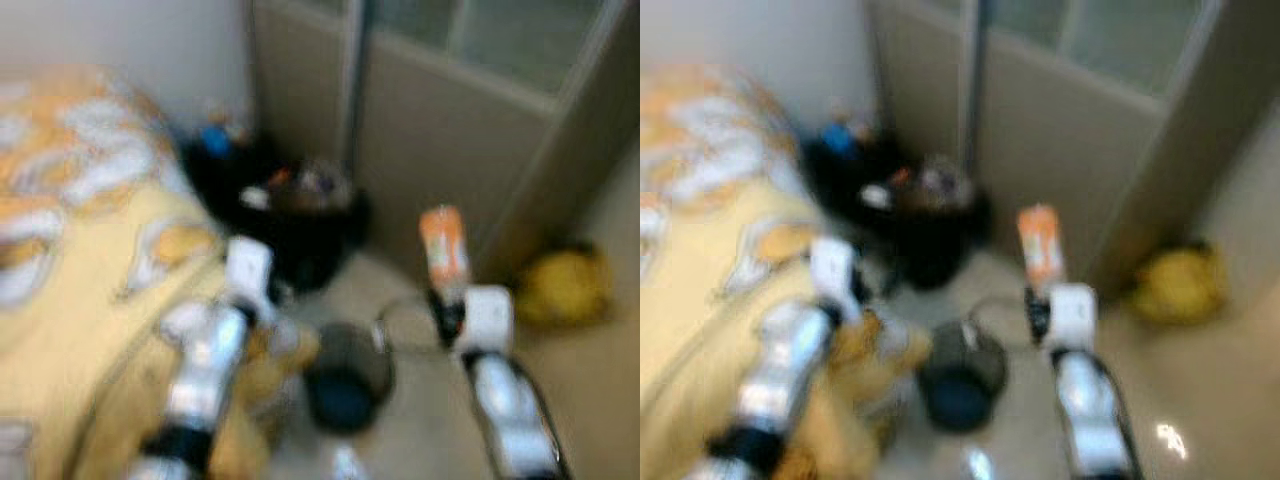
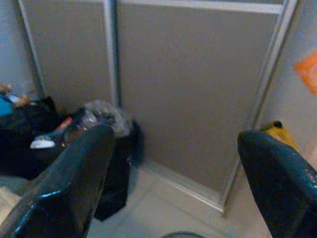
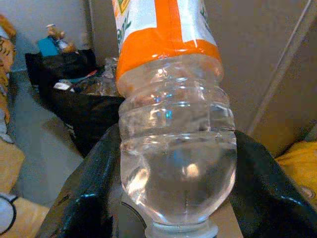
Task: Clean up the room
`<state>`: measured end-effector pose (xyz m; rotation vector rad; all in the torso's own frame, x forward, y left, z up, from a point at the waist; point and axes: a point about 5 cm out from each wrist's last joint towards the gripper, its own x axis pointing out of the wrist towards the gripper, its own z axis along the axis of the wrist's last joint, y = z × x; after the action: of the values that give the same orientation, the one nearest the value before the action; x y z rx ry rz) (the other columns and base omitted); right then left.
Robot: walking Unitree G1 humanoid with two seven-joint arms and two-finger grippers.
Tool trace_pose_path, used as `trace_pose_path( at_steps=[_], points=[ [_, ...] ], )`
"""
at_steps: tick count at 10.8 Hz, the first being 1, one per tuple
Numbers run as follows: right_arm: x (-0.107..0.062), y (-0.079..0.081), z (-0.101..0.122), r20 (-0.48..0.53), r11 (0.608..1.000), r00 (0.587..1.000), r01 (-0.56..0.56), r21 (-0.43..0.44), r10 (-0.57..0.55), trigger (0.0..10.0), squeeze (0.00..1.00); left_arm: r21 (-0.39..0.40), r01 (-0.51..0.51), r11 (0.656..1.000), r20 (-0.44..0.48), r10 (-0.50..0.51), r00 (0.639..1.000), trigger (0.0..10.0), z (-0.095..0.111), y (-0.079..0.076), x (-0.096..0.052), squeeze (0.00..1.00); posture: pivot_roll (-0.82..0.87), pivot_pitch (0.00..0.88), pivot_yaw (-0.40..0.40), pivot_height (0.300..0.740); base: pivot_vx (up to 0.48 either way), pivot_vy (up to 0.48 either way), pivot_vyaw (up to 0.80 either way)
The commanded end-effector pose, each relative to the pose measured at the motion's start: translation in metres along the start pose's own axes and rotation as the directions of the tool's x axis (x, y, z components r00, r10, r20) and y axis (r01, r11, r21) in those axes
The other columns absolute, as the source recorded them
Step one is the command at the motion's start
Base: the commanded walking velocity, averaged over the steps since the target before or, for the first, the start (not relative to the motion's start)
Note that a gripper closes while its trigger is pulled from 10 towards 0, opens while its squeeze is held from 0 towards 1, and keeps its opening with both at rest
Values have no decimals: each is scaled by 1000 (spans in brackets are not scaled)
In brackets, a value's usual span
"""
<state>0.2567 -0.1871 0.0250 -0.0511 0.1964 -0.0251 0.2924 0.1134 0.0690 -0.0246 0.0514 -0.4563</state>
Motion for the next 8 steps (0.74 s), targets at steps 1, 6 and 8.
trace_pose_path(
  at_steps=[1, 6, 8],
  points=[
    [7, 4, 10, 35, 1000, 999, -7, 13, 7, 10000, 0, 15, -17, 1000, 21, 17, 1000, 10000, 9, 8, 2, 0, 39, 0, 1, 740, 480, 0, 0],
    [43, 2, 2, -155, 992, 982, 118, 45, -110, 10000, 0, 198, 238, 951, -45, -233, 971, 10000, 33, 0, -10, 0, 145, 37, 46, 740, 96, 0, 0],
    [42, 11, -14, -260, 987, 956, 152, 44, -135, 10000, 0, 286, 343, 895, -66, -339, 938, 10000, 57, -8, -46, 0, 243, 187, 97, 740, 0, 0, 0]
  ],
)
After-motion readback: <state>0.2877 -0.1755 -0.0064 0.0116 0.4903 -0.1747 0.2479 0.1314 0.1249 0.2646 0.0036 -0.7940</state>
